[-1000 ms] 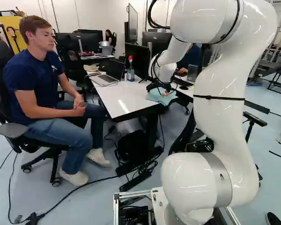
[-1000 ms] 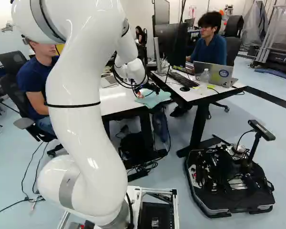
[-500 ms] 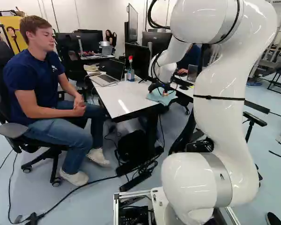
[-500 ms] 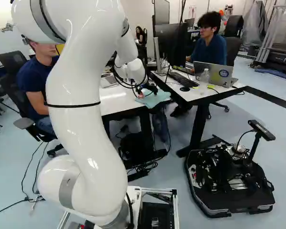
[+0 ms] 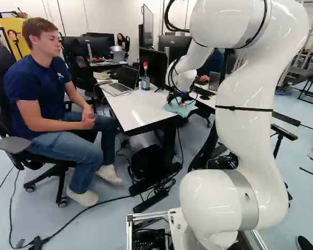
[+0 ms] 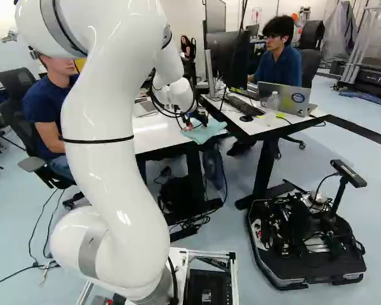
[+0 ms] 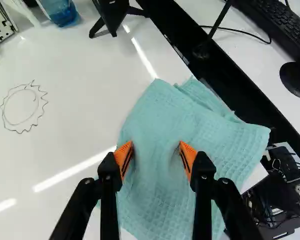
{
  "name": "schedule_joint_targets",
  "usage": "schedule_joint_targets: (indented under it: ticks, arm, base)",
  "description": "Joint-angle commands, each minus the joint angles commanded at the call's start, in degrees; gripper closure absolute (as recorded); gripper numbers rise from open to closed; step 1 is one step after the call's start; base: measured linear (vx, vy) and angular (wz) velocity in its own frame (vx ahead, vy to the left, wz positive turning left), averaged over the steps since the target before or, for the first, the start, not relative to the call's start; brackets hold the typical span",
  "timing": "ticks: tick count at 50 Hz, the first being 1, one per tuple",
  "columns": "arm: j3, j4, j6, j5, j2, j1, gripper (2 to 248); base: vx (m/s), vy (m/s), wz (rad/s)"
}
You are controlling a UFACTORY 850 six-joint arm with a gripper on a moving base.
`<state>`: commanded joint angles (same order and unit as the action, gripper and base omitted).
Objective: Clean the table with the green towel
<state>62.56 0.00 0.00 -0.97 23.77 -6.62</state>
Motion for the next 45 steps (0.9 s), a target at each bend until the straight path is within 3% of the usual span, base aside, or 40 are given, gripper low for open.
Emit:
schedule_joint_targets:
  ticks: [45]
  arm:
    - [0.0,0.0,0.0,0.0,0.0,0.0,105]
  base:
    - [0.0,0.0,0.0]
